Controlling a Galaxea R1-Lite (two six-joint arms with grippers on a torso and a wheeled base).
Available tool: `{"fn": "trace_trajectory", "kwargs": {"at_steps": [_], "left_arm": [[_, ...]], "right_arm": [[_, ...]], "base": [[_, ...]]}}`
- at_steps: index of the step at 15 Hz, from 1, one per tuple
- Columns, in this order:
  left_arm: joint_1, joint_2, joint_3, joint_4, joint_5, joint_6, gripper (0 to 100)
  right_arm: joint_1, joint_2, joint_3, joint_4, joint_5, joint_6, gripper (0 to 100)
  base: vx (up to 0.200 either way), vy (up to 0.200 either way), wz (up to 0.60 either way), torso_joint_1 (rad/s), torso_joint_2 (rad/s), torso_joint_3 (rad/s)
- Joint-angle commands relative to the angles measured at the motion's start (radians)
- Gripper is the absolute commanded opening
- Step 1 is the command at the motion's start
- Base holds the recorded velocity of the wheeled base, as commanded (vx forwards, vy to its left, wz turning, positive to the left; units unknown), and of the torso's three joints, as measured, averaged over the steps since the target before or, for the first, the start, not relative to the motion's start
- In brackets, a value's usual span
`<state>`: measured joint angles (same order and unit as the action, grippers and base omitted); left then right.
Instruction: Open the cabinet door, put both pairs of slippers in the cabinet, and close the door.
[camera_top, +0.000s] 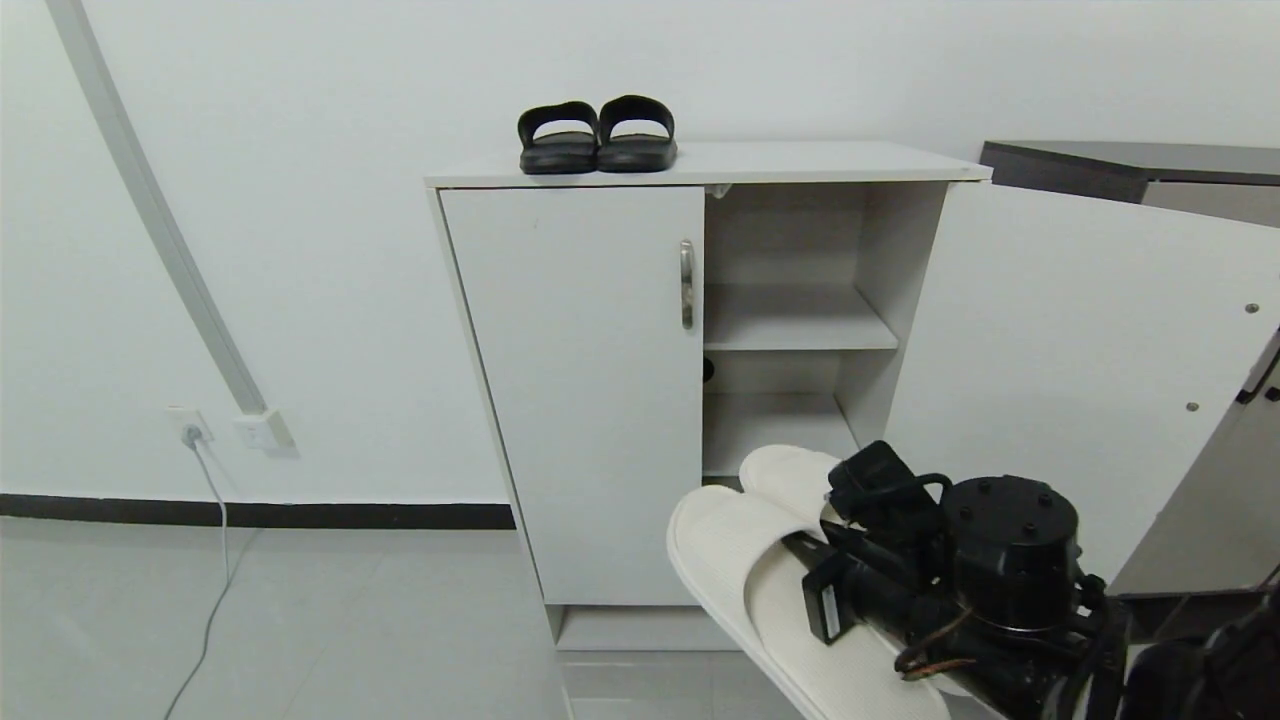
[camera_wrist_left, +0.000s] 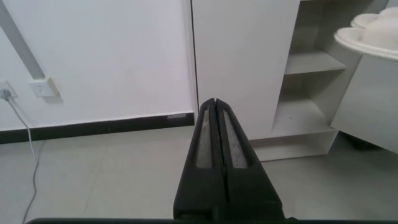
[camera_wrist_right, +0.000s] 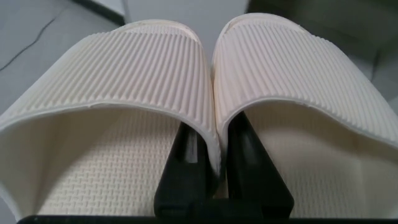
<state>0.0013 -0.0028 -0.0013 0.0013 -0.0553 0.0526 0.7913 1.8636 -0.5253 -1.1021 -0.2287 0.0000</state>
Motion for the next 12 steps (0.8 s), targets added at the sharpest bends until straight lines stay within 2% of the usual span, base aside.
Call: {"fn": "trace_trajectory", "kwargs": {"at_steps": [1,4,6,9,12], "left_arm": [[0.0,0.003,0.0,0.0,0.0,0.001,0],[0.0,0.003,0.0,0.0,0.002,-0.014,0],[0.0,0.003,0.0,0.0,0.005,-0.025,0],[0.0,0.003,0.0,0.002,0.008,-0.025,0],[0.0,0.003,0.0,0.002,0.008,-0.026,0]], "right_arm": [[0.017,0.135,-0.119,-0.005,-0.093,0.048,0],[0.026,0.278,-0.277,-0.002,-0.316,0.072,0],[0.037,0.336,-0.337,0.01,-0.366,0.124,0],[0.037,0.379,-0.441,0.14,-0.448,0.25,0],[0.029,0.381,-0.469,0.183,-0.497,0.278,0]], "base": [[0.0,0.0,0.0,0.0,0.0,0.0],[0.0,0.0,0.0,0.0,0.0,0.0],[0.0,0.0,0.0,0.0,0.0,0.0],[0.0,0.0,0.0,0.0,0.0,0.0],[0.0,-0.2,0.0,0.004,0.01,0.002]]}}
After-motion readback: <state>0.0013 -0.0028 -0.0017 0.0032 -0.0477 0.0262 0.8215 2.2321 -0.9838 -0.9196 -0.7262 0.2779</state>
